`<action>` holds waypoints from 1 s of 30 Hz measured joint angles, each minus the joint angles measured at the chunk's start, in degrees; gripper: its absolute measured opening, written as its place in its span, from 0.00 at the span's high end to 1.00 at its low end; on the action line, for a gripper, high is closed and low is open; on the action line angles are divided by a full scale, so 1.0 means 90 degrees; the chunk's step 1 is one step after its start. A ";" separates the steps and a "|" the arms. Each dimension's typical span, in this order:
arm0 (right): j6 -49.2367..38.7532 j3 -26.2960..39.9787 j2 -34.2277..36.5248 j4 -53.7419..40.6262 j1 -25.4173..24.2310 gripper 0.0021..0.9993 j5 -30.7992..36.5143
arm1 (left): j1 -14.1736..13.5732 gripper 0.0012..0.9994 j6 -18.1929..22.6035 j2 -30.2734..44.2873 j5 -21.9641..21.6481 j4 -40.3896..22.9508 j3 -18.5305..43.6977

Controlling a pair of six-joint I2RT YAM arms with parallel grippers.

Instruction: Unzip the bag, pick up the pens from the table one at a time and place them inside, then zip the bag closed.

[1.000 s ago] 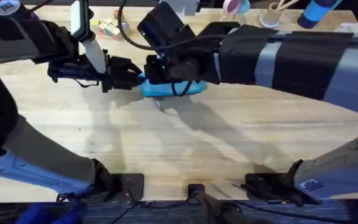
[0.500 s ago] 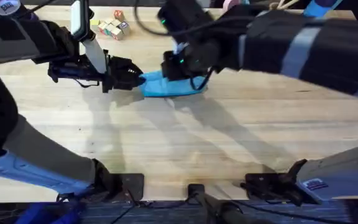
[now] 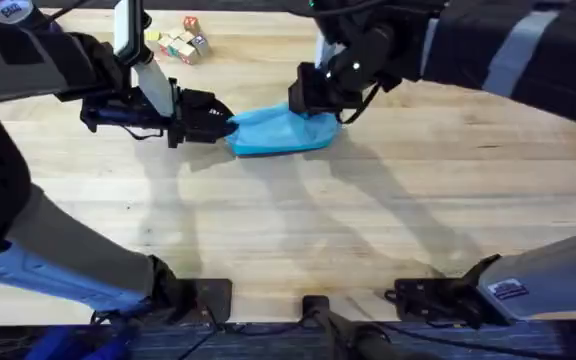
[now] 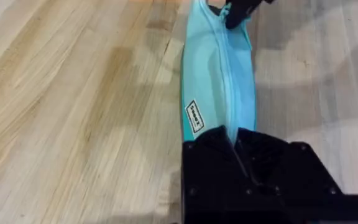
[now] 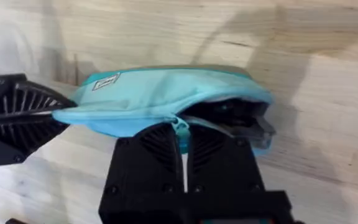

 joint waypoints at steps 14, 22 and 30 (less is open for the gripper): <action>-0.0240 0.0017 -0.0018 -0.0374 -0.0833 0.97 0.0024 | -0.0049 0.96 -0.0017 0.0000 0.0092 -0.0001 0.0002; -0.0292 0.0017 -0.0174 -0.0597 -0.1165 0.97 0.0044 | -0.0058 0.96 -0.0017 0.0000 0.0110 -0.0039 0.0000; -0.0337 -0.0021 -0.0162 -0.0658 -0.1344 0.97 0.0139 | -0.0066 0.96 -0.0017 0.0000 0.0121 -0.0065 0.0000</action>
